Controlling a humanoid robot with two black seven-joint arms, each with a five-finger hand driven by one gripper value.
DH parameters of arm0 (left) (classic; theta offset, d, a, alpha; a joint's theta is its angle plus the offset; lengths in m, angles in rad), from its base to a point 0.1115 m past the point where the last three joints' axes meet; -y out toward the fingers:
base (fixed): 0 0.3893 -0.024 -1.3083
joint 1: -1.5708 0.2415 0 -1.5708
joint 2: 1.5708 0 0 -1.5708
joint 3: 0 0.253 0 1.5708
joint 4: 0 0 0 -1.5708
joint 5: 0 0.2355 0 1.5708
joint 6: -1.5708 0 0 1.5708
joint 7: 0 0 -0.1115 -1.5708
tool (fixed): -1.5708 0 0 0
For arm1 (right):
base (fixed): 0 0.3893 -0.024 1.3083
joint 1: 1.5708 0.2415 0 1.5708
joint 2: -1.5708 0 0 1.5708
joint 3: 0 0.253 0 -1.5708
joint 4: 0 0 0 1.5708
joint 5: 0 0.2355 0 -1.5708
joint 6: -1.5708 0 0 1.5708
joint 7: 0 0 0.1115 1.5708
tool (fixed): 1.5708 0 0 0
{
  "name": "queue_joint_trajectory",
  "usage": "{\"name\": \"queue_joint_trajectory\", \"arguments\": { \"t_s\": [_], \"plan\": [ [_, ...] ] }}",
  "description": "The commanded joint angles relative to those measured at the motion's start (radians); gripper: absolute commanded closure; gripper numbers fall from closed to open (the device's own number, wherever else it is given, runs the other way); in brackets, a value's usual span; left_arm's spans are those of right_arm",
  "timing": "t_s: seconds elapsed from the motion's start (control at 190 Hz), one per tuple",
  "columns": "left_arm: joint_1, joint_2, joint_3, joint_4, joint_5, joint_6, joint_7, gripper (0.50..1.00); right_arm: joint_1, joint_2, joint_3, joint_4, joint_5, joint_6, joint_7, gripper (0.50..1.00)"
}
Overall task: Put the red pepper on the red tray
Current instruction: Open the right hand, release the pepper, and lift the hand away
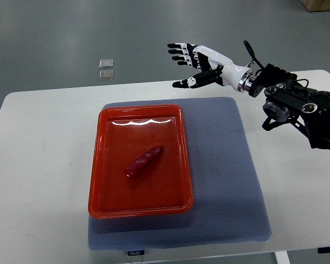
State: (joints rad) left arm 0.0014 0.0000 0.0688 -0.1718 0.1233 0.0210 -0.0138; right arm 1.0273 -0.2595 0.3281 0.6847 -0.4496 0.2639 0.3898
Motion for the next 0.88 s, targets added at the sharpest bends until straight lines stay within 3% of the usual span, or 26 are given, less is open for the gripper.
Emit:
{"name": "queue_joint_trajectory", "arguments": {
  "t_s": [0.0, 0.105, 0.262, 0.64, 0.877],
  "plan": [
    [0.000, 0.000, 0.000, 0.000, 0.001, 0.000, 0.000, 0.500, -0.046, -0.021, 0.071, -0.011, 0.238, 0.031, -0.121, 0.587],
    [0.000, 0.000, 0.000, 0.000, 0.001, 0.000, 0.000, 0.500, -0.070, -0.017, 0.088, -0.054, 0.457, 0.034, -0.209, 0.587],
    [0.000, 0.000, 0.000, 0.000, -0.001, 0.000, 0.000, 0.500, -0.108, -0.009, 0.088, -0.080, 0.719, 0.040, -0.250, 0.585],
    [0.000, 0.000, 0.000, 0.000, -0.001, 0.000, 0.000, 0.500, -0.165, 0.008, 0.100, -0.083, 0.753, 0.120, -0.249, 0.585],
    [0.000, 0.000, 0.000, 0.000, -0.001, 0.000, 0.000, 0.500, -0.176, 0.003, 0.100, -0.086, 0.752, 0.126, -0.244, 0.585]
  ]
}}
